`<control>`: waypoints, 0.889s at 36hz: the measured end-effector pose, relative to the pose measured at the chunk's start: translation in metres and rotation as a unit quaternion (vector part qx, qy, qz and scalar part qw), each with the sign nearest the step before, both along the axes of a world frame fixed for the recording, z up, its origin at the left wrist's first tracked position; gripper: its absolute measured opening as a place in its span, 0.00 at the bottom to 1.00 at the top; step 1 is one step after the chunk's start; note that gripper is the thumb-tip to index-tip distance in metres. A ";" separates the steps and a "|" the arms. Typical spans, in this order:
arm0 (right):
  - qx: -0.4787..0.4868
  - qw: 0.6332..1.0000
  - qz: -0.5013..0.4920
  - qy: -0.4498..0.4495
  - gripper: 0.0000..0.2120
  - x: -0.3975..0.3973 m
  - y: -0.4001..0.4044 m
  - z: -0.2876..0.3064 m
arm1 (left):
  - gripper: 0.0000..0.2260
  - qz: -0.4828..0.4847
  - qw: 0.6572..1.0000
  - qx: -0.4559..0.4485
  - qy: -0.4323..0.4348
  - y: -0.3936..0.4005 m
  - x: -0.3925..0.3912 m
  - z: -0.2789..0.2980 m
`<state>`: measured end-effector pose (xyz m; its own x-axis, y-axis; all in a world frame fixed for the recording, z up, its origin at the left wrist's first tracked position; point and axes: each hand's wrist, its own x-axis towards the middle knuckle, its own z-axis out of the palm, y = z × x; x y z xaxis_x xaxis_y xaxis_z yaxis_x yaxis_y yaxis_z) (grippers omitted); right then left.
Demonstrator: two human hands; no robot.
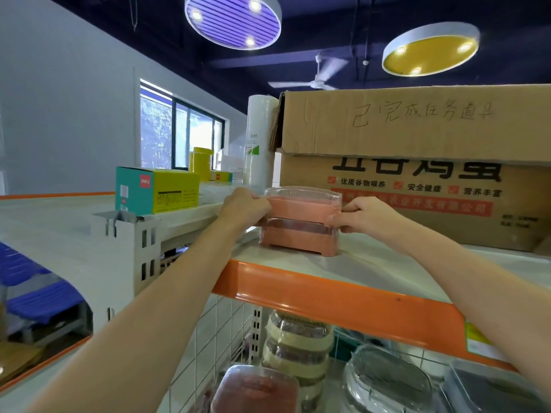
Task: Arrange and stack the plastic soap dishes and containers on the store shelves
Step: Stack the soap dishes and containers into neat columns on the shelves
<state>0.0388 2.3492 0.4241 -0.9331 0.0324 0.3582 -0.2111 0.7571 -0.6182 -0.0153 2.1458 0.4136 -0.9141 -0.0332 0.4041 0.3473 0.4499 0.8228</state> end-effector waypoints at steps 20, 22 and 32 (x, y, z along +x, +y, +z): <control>0.062 0.998 -0.022 -0.022 0.25 0.002 0.001 0.002 | 0.05 -0.001 0.989 -0.143 0.043 -0.001 0.006 0.003; 0.087 0.996 -0.033 -0.011 0.26 0.005 -0.001 0.004 | 0.07 0.013 0.985 -0.164 0.052 -0.005 0.010 0.004; 0.349 0.918 -0.097 0.162 0.21 0.050 -0.023 -0.006 | 0.11 0.098 0.904 -0.369 0.193 -0.013 0.062 0.000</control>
<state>0.0890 2.3267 0.4180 -0.7743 -0.1571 0.6130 -0.1185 0.9876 0.1033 0.0469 2.1331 0.4140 -0.7063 0.2301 0.6695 0.3986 0.9108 0.1074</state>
